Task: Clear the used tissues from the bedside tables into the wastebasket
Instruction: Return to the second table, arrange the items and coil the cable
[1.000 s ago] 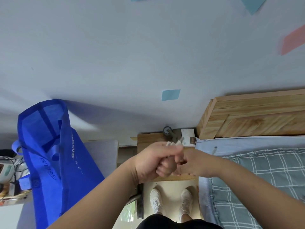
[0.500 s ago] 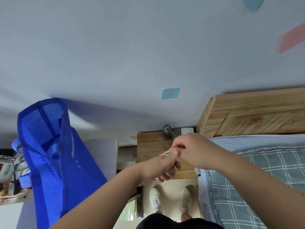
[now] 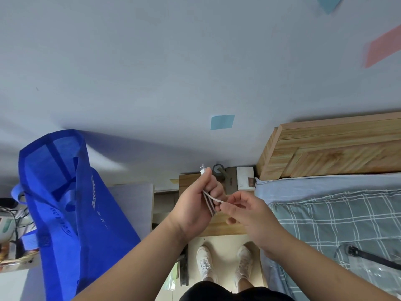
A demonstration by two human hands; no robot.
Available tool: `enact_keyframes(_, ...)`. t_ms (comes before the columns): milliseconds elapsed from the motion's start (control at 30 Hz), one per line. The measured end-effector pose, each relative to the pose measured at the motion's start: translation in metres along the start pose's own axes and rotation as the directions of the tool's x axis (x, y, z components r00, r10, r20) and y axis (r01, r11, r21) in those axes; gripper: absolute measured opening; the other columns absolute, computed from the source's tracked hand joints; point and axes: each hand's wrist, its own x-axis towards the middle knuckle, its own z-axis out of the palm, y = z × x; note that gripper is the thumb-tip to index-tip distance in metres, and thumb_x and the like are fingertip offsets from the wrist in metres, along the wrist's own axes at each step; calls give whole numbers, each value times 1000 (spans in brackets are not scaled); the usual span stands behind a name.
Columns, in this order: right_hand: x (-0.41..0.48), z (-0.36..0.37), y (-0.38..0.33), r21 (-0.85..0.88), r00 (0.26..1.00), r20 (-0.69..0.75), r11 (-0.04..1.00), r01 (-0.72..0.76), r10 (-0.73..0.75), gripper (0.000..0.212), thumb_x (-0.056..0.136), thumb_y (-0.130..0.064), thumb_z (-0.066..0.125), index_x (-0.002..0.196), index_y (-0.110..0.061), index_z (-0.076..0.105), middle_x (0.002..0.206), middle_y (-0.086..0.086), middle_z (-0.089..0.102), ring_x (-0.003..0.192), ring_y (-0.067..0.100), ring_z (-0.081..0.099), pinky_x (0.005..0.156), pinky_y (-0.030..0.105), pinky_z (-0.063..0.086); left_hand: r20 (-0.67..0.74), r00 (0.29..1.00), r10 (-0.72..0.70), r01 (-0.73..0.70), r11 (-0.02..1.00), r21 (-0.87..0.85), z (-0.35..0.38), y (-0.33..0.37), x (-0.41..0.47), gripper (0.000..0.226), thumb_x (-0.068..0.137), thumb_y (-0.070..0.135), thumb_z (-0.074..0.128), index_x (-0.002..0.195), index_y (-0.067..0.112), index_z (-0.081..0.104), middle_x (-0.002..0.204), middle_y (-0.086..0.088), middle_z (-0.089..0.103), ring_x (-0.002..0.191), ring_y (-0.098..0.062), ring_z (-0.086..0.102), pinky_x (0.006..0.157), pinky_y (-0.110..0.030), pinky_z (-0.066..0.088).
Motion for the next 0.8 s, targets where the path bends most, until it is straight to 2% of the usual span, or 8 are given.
enact_keyframes(100,1,4,-5,294,990,127,952,-90,54,33,75,-20,89,87,-7,61,97,15,75,92,24,73,82,41,62,52,999,3,1,996,-86,3,1,-2,51,100,35,62,57,22,37,55,4,34,54,-16,29,52,-28,36)
enact_keyframes(267,-2,5,-10,361,976,217,930,-72,-9,34,64,-18,96,71,-15,64,88,18,74,90,26,74,83,37,60,205,979,-10,28,996,-84,7,6,-6,58,82,22,79,57,22,26,53,3,25,51,-16,23,50,-31,21)
enact_keyframes(333,-4,5,-12,375,968,252,924,-83,-16,40,66,-15,96,82,-10,60,89,17,73,90,25,73,81,36,58,271,962,-20,42,996,-74,7,10,-7,55,85,20,76,57,22,28,54,2,26,52,-16,23,48,-28,25)
enact_keyframes(433,-6,5,-13,402,948,317,902,-159,26,52,77,-3,85,117,-4,53,98,19,73,92,26,72,82,38,56,361,931,-57,72,997,-28,9,13,-9,49,91,21,70,58,22,33,54,3,31,52,-15,28,48,-25,30)
enact_keyframes(533,-6,3,-14,368,957,291,920,-134,24,65,74,-2,86,127,2,49,99,19,73,91,28,68,81,38,55,358,923,-140,111,989,101,10,16,-11,45,94,28,67,57,22,41,55,4,44,51,-14,42,50,-32,33)
enact_keyframes(667,-9,1,-13,366,976,218,927,-81,0,61,72,0,85,124,0,53,111,18,74,96,26,71,83,34,57,273,928,-255,123,898,423,14,29,-11,34,91,29,58,68,9,72,59,-4,61,57,-19,56,60,-34,46)
enact_keyframes(733,-9,2,-11,355,982,188,933,-61,-8,65,70,-2,87,126,-1,54,114,16,75,99,25,73,84,34,58,236,931,-279,142,871,470,15,34,-11,35,92,31,61,76,4,75,63,-8,65,59,-21,59,61,-31,50)
enact_keyframes(800,-10,4,-10,327,988,150,945,-24,-27,64,68,-8,90,124,-8,58,111,12,76,100,27,73,85,34,57,184,947,-262,148,868,475,15,36,-12,37,97,33,63,75,5,75,76,-11,75,64,-26,61,63,-31,54)
